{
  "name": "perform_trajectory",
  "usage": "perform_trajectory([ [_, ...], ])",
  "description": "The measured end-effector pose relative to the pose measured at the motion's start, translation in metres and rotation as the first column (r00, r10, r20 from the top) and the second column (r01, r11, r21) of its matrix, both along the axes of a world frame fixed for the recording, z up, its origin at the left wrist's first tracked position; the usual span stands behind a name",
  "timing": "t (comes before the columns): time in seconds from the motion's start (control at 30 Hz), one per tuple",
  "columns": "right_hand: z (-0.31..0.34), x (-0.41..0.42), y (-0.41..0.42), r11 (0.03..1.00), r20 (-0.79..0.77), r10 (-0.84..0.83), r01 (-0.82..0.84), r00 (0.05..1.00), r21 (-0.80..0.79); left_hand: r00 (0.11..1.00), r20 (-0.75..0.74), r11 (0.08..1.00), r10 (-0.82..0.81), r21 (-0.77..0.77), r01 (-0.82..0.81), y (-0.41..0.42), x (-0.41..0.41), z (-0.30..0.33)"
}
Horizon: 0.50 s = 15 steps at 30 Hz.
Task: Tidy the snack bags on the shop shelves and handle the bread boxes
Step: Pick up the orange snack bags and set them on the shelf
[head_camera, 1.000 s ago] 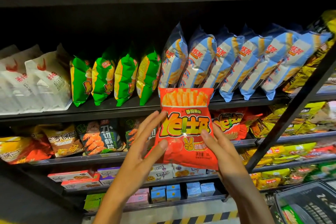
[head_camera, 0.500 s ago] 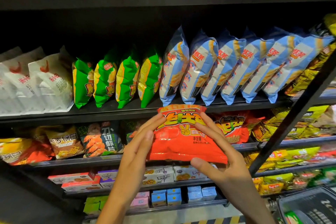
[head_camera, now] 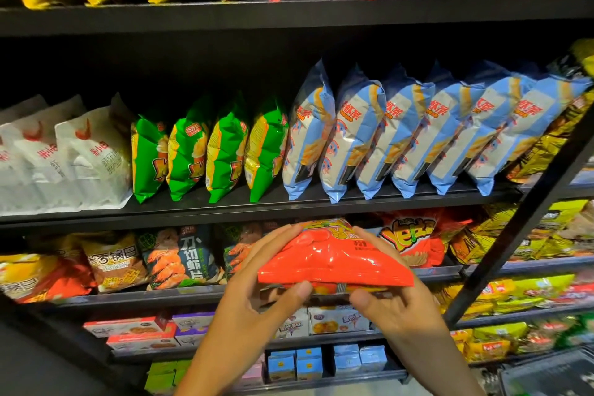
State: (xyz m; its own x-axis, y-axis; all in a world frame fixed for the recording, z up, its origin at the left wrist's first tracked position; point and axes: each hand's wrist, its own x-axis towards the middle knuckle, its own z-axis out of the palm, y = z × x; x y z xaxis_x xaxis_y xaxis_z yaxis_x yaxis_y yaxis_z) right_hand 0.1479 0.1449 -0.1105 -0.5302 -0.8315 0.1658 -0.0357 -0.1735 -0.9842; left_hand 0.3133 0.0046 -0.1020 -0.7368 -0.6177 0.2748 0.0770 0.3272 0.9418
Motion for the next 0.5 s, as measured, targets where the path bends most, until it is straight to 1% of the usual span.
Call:
perform_trajectory([
  [0.07, -0.001, -0.003, 0.002, 1.000, -0.007, 0.022, -0.022, 1.000, 0.009, 1.000, 0.001, 1.000, 0.012, 0.026, -0.012, 0.000, -0.001, -0.001],
  [0.17, -0.002, -0.002, -0.001, 0.999, -0.024, -0.053, 0.052, 0.998, -0.013, 0.999, -0.037, 0.998, 0.026, 0.057, -0.023, 0.002, -0.003, -0.002],
  [0.27, -0.003, 0.002, -0.007, 0.989, -0.020, -0.146, 0.145, 0.989, -0.028, 0.997, -0.044, 0.998, 0.070, -0.001, -0.070, 0.007, -0.009, -0.001],
  [0.37, -0.001, 0.003, -0.010, 0.974, -0.010, -0.227, 0.226, 0.974, -0.028, 0.996, -0.048, 0.997, 0.074, -0.016, -0.075, 0.010, -0.014, 0.001],
  [0.5, -0.001, 0.002, -0.011, 0.972, -0.015, -0.234, 0.234, 0.972, 0.017, 0.995, -0.041, 0.996, 0.087, 0.025, -0.086, 0.009, -0.018, -0.002],
])
